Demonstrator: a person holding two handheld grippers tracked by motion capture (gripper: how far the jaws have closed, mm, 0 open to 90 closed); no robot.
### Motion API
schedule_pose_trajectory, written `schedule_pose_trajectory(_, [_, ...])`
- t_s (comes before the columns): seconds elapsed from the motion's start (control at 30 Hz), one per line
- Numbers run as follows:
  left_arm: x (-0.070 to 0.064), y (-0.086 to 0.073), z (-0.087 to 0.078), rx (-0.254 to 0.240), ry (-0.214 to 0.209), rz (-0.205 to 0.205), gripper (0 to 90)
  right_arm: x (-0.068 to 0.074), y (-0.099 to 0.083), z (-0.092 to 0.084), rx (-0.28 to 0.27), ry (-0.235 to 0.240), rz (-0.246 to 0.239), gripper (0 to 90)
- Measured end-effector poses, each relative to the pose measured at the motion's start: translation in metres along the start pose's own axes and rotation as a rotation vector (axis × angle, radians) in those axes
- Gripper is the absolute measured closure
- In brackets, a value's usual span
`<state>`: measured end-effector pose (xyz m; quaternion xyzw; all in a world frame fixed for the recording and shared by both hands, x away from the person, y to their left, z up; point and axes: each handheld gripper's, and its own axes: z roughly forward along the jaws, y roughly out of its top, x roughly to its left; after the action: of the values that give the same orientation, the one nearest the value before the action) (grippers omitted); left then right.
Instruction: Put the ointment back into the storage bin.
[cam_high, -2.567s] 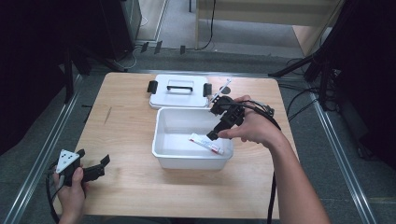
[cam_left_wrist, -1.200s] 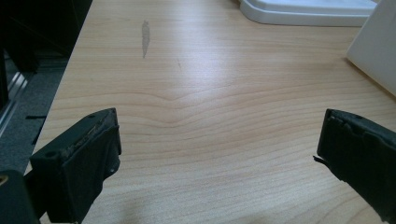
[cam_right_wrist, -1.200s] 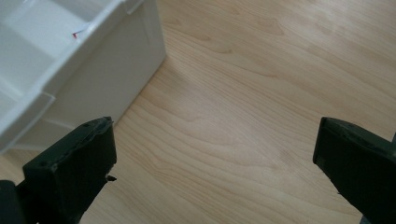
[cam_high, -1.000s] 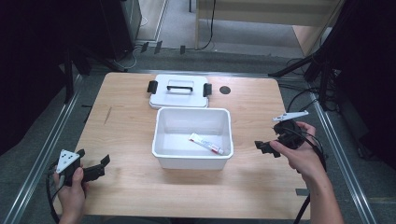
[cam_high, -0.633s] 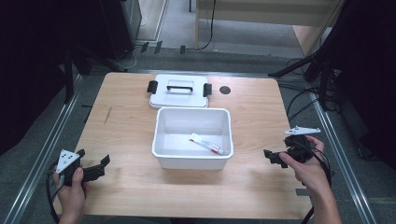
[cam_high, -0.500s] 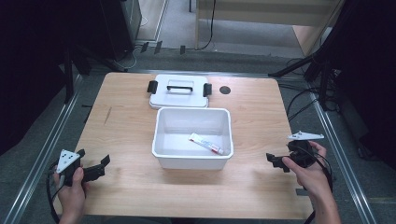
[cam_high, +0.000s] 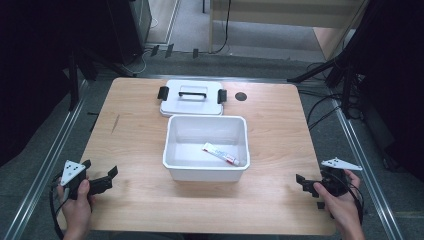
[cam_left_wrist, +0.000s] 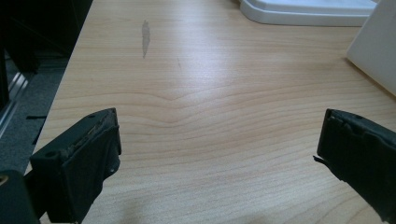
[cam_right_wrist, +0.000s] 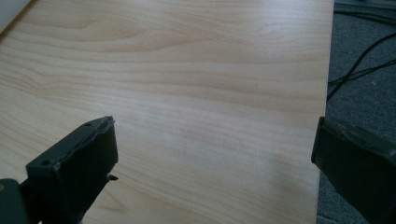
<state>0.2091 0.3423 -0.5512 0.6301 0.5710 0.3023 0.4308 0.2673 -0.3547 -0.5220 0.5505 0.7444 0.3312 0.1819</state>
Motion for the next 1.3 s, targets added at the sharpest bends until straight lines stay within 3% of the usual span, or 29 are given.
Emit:
schedule_pose_trajectory(0.33, [0.000,0.000,0.000,0.000,0.000,0.000,0.1,-0.009,-0.024,-0.006,-0.054,-0.037,0.010,3.1])
schedule_pose_trajectory(0.7, [0.000,0.000,0.000,0.001,0.000,-0.001,0.0,-0.014,-0.046,-0.009,-0.096,-0.046,0.041,3.1])
schedule_pose_trajectory(0.87, [0.000,0.000,0.000,0.001,0.000,-0.001,0.1,-0.014,-0.048,-0.011,-0.131,-0.051,0.065,4.4])
schedule_pose_trajectory(1.0, [0.000,0.000,0.000,0.004,-0.002,-0.001,0.1,-0.013,-0.050,-0.012,-0.152,-0.056,0.093,11.4])
schedule_pose_trajectory(1.1, [0.000,0.000,0.001,0.004,-0.007,-0.003,0.0,-0.010,-0.049,-0.011,-0.134,-0.090,0.106,13.1])
schedule_pose_trajectory(1.17, [0.000,0.000,0.001,0.006,-0.006,-0.002,0.0,-0.009,-0.049,-0.010,-0.126,-0.100,0.090,13.1])
schedule_pose_trajectory(1.3, [0.000,0.000,0.001,0.006,-0.008,-0.008,0.1,-0.010,-0.049,-0.010,-0.128,-0.098,0.096,13.1])
